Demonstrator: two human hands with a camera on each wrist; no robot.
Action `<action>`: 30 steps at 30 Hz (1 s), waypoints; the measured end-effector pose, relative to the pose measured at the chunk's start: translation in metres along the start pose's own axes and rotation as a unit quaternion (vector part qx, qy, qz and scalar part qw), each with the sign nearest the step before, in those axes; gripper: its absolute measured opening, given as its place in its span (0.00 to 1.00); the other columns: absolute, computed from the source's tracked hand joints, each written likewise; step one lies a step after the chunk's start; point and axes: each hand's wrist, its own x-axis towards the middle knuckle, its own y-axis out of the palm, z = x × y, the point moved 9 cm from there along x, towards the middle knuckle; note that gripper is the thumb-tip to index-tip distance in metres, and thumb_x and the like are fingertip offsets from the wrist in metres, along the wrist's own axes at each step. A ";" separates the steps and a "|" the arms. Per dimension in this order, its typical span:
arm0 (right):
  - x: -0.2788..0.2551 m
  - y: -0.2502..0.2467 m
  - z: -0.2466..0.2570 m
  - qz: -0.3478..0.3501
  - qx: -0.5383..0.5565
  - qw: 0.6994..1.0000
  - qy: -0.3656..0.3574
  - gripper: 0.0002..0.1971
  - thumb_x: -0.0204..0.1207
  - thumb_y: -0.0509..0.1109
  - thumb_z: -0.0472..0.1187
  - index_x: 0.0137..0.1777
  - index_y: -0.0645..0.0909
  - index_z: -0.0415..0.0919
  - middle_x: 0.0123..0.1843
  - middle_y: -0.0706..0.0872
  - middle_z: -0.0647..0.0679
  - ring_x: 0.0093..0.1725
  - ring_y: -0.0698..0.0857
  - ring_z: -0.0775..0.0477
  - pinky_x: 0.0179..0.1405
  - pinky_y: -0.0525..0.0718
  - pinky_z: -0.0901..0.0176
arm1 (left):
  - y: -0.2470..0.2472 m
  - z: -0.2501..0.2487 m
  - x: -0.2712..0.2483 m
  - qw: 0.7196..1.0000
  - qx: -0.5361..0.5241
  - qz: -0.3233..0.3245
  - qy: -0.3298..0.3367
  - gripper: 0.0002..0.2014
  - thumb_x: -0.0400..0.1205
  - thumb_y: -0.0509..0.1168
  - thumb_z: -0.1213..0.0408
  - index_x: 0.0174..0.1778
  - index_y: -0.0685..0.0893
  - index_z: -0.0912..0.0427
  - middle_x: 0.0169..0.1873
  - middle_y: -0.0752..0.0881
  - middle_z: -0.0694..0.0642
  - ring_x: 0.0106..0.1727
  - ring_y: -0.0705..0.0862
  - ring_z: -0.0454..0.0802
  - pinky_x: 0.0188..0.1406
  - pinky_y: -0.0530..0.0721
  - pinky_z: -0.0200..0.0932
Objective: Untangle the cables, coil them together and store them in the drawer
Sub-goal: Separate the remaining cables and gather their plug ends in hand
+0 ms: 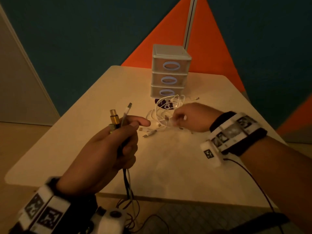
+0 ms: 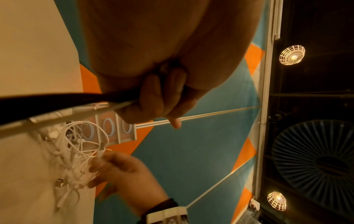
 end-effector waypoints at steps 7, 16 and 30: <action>-0.023 -0.075 -0.034 -0.136 0.295 0.946 0.013 0.08 0.89 0.61 0.48 0.60 0.79 0.47 0.47 0.92 0.49 0.40 0.93 0.47 0.33 0.88 0.57 | 0.021 -0.013 0.017 0.999 0.035 0.010 0.014 0.15 0.83 0.60 0.59 0.58 0.88 0.60 0.27 0.63 0.55 0.28 0.52 0.52 0.25 0.53 0.47; -0.027 -0.119 -0.067 -0.230 0.404 0.885 -0.008 0.12 0.92 0.56 0.47 0.61 0.78 0.42 0.43 0.88 0.48 0.36 0.90 0.48 0.40 0.89 0.53 | 0.062 -0.052 0.098 0.991 0.114 0.050 0.050 0.13 0.91 0.54 0.64 0.62 0.84 0.59 0.30 0.53 0.55 0.25 0.50 0.48 0.21 0.53 0.39; -0.008 -0.125 -0.043 -0.212 0.450 0.856 -0.140 0.10 0.89 0.62 0.44 0.61 0.81 0.41 0.47 0.92 0.43 0.39 0.92 0.41 0.43 0.92 0.49 | 0.066 -0.002 0.172 0.921 0.388 0.020 0.027 0.14 0.88 0.62 0.50 0.46 0.86 0.55 0.25 0.77 0.46 0.21 0.67 0.45 0.22 0.66 0.41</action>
